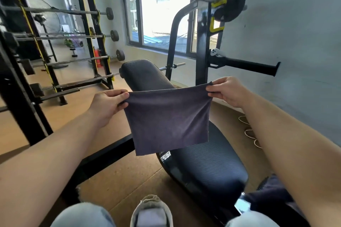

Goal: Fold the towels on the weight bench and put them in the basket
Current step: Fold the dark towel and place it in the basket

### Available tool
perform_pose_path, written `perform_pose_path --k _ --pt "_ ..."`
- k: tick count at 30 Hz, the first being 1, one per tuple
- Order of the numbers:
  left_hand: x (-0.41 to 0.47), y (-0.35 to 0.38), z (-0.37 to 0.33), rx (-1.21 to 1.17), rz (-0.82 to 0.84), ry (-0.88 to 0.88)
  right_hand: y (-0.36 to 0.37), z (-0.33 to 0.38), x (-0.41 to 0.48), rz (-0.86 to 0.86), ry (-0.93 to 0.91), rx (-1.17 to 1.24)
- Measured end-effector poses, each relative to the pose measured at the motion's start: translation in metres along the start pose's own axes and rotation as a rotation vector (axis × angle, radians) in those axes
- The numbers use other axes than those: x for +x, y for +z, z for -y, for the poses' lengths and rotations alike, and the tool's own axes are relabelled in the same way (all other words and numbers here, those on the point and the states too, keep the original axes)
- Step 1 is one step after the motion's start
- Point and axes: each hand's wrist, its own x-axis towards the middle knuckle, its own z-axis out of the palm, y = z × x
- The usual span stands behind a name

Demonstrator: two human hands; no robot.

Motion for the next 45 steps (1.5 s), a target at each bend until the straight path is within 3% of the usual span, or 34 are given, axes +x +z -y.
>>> perform_pose_path --k 9,18,22,26,34,40,45 --pt "-0.045 -0.002 0.021 0.057 0.041 0.047 -0.010 -0.024 -0.069 -0.028 0.035 -0.013" --pt "-0.064 0.011 0.060 0.203 0.029 -0.032 -0.027 -0.079 -0.095 -0.130 0.071 -0.009" --pt "-0.063 0.016 0.084 0.414 -0.019 -0.003 -0.023 -0.101 -0.097 -0.166 0.079 -0.200" --pt "-0.056 0.024 0.106 0.409 -0.076 -0.028 -0.010 -0.126 -0.085 -0.216 0.129 -0.314" --pt "-0.045 0.022 0.154 0.437 -0.242 -0.162 0.054 -0.181 -0.062 -0.317 0.261 -0.120" --pt "-0.051 0.024 0.183 0.375 -0.278 -0.240 0.098 -0.222 -0.065 -0.257 0.344 -0.055" --pt "-0.060 0.033 0.199 0.215 -0.213 -0.368 0.133 -0.224 -0.061 -0.171 0.352 -0.030"
